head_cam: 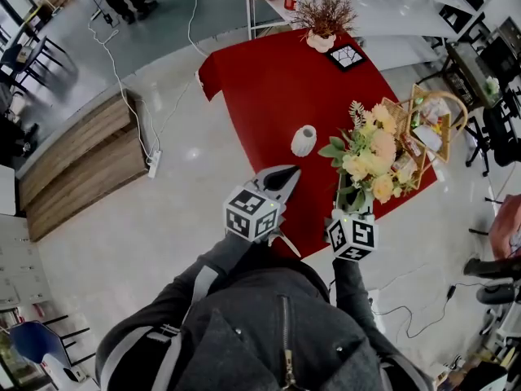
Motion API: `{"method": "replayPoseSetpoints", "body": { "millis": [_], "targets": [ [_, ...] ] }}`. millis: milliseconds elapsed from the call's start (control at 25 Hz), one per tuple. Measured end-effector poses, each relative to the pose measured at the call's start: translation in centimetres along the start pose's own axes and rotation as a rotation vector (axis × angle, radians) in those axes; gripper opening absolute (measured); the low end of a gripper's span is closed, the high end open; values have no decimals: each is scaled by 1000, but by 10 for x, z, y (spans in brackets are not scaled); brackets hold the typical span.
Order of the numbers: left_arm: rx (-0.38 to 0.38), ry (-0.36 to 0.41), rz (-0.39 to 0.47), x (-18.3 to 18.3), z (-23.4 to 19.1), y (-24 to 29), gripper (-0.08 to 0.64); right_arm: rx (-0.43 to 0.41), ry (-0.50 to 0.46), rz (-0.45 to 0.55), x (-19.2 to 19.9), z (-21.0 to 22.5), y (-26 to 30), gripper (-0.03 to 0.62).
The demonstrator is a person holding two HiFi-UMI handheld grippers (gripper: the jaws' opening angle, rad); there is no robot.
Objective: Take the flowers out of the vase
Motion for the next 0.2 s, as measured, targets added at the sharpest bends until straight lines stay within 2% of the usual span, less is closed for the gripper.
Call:
{"method": "replayPoseSetpoints", "body": {
  "millis": [200],
  "targets": [
    [0, 2, 2, 1, 0, 2, 8, 0, -1, 0, 1, 1, 1, 35]
  ]
}}
Point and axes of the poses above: the fingertips, and each gripper's own axes: y forward along the fingers, z to its right, x out of its underside, the point moved 3 cm from there along -y, backward along the fingers, and after that the axes turned 5 degrees about -x, right-handed, at the moved point
